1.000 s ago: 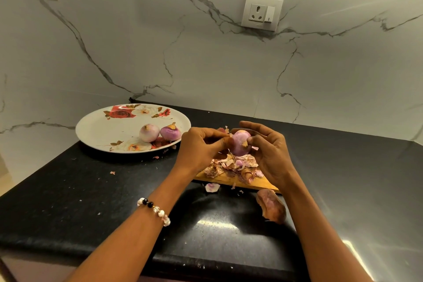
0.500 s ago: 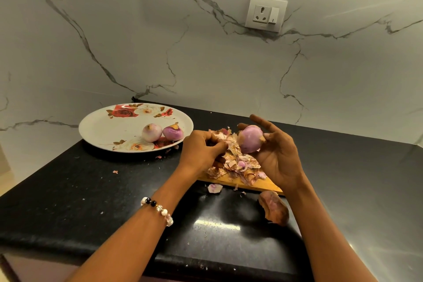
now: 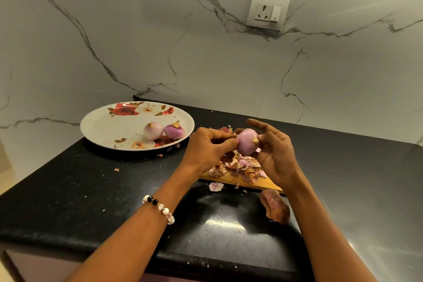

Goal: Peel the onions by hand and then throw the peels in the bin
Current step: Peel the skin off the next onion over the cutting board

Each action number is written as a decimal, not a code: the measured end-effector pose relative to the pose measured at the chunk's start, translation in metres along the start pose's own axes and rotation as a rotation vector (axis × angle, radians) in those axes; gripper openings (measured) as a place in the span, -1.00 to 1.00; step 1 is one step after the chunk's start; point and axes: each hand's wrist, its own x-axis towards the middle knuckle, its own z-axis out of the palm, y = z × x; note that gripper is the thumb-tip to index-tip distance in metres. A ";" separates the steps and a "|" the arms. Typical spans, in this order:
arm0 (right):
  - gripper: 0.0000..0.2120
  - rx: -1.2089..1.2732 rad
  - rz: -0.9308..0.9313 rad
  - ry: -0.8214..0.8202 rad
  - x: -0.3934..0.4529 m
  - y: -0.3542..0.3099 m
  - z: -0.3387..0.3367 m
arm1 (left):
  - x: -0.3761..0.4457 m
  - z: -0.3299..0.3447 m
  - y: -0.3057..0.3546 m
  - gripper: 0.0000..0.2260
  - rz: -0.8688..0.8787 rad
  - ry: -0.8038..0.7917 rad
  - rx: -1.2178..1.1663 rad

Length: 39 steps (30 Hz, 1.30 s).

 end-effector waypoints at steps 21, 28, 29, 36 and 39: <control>-0.67 0.358 0.153 -0.053 -0.004 -0.006 0.005 | 0.000 0.000 0.003 -0.89 -0.081 0.078 -0.124; -0.12 0.489 0.109 -0.073 -0.003 -0.008 -0.005 | 0.001 -0.001 -0.001 -0.87 -0.101 0.158 -0.047; -0.16 0.491 0.110 -0.059 -0.003 -0.008 -0.004 | 0.002 -0.002 -0.002 -0.86 -0.085 0.173 0.015; -0.62 0.478 0.146 -0.023 -0.005 -0.009 0.001 | -0.002 -0.001 0.006 -0.66 0.086 0.045 0.034; -0.65 0.374 0.140 -0.010 -0.005 -0.009 0.002 | -0.006 0.001 0.008 -0.65 0.200 -0.005 0.096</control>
